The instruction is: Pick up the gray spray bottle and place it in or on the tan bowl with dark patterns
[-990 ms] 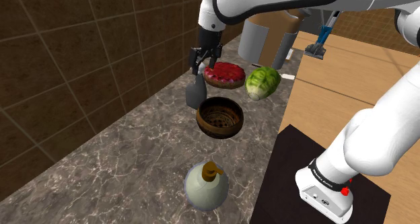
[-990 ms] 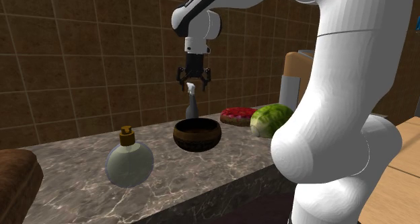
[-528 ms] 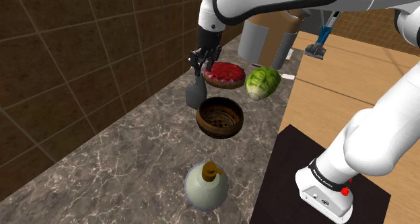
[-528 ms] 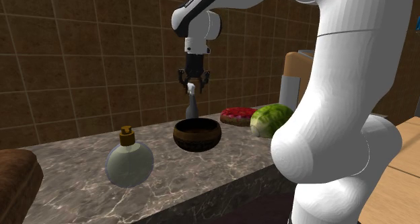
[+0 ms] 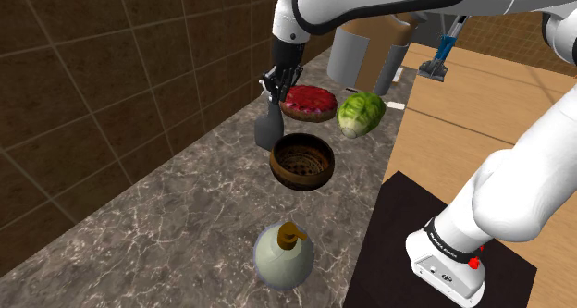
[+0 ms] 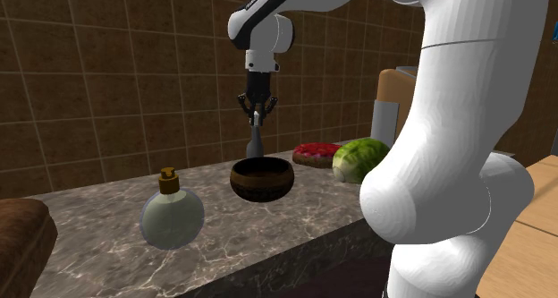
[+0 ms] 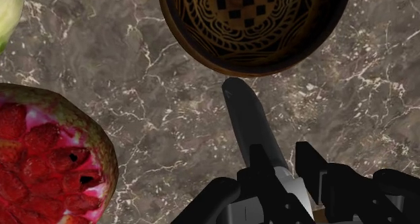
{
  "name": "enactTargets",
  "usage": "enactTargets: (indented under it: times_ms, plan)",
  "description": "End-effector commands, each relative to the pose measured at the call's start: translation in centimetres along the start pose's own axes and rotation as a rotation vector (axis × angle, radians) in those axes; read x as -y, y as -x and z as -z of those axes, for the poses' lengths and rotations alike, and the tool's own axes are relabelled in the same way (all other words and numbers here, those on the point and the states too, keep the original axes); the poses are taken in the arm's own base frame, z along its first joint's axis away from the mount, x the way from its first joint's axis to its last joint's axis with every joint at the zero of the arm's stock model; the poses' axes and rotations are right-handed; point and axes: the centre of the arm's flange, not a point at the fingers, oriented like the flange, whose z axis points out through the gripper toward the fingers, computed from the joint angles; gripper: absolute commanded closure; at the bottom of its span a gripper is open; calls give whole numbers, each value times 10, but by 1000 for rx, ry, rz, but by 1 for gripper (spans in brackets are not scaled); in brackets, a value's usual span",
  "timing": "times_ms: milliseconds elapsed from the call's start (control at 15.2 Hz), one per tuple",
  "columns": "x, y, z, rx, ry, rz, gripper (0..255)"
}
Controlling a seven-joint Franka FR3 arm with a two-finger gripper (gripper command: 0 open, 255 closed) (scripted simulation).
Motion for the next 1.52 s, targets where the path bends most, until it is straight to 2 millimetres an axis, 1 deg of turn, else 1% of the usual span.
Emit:
enactTargets:
  times_ms: [0,1452]
  plan:
    - [0,0,0,0,0,0,255]
    - [7,-6,116,0,0,0,255]
